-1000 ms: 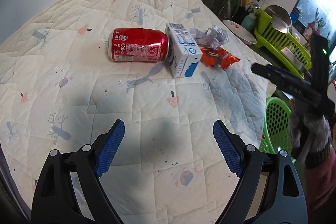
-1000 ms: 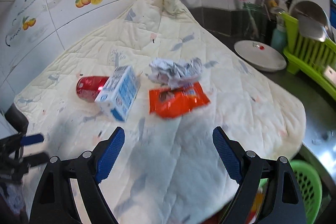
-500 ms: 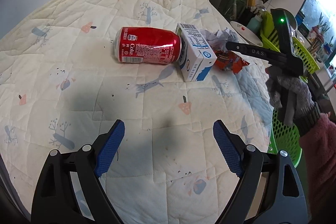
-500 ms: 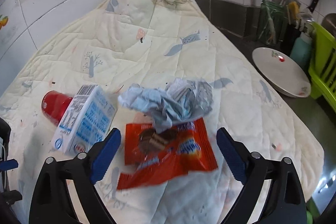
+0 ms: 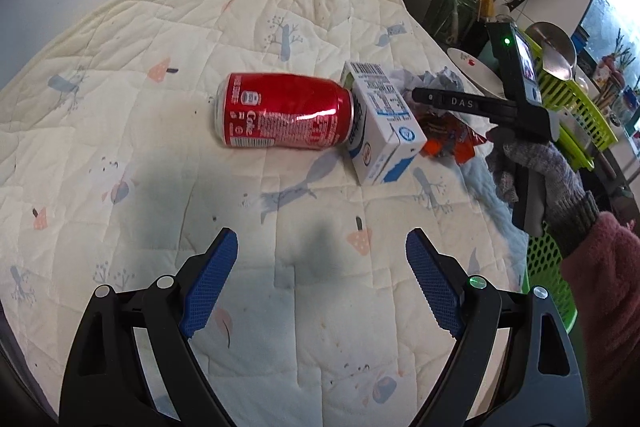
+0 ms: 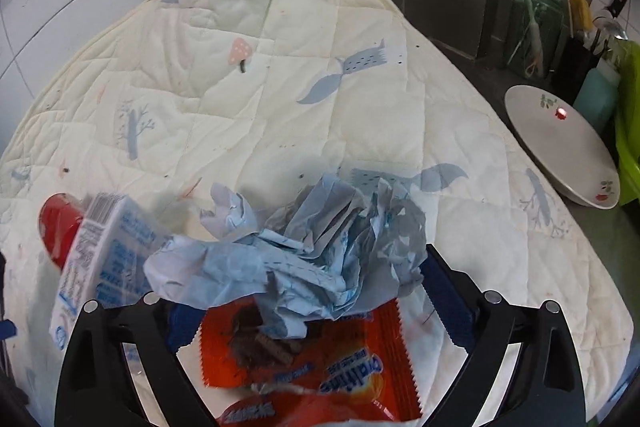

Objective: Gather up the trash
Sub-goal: 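Reach the right gripper to the crumpled paper and close on it, then grasp the red Coke can with left while right holds the crumpled paper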

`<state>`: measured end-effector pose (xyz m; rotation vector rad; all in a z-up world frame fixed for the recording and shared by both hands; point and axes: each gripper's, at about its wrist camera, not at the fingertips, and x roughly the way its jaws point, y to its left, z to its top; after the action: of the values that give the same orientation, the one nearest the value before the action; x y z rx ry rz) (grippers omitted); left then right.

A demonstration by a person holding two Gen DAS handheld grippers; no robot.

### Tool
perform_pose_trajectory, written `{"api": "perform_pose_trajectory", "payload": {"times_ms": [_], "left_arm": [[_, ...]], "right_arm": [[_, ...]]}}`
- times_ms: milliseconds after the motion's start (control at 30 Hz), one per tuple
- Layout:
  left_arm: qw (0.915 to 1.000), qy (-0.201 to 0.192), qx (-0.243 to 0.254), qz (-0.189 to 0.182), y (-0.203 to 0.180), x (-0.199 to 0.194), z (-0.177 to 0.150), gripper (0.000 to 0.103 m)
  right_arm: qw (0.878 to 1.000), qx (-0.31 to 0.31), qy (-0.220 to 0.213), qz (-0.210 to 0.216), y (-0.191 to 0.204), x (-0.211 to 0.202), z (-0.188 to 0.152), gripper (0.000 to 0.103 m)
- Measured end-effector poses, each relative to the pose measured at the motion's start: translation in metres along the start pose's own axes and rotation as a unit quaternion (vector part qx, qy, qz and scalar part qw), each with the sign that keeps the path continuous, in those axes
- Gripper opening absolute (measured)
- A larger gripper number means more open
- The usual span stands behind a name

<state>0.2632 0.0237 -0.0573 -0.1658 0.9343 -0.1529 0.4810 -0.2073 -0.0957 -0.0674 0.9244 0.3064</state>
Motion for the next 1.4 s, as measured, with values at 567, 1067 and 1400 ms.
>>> {"api": "perform_pose_trajectory", "payload": {"times_ms": [567,1067,1400], "left_arm": [[0.9934,-0.020,0.104,0.045,0.014,0.019,0.046,0.085],[0.9465,-0.011,0.319,0.048,0.000,0.043,0.065,0.090],[0.9113,0.015,0.410,0.035,-0.003,0.071,0.081,0.090]], "right_arm": [[0.999,0.010,-0.026,0.028,0.004,-0.015,0.001,0.046],[0.997,0.026,-0.059,0.047,0.002,-0.050,-0.009,0.038],[0.995,0.030,-0.078,0.053,0.004,-0.101,-0.021,0.038]]}}
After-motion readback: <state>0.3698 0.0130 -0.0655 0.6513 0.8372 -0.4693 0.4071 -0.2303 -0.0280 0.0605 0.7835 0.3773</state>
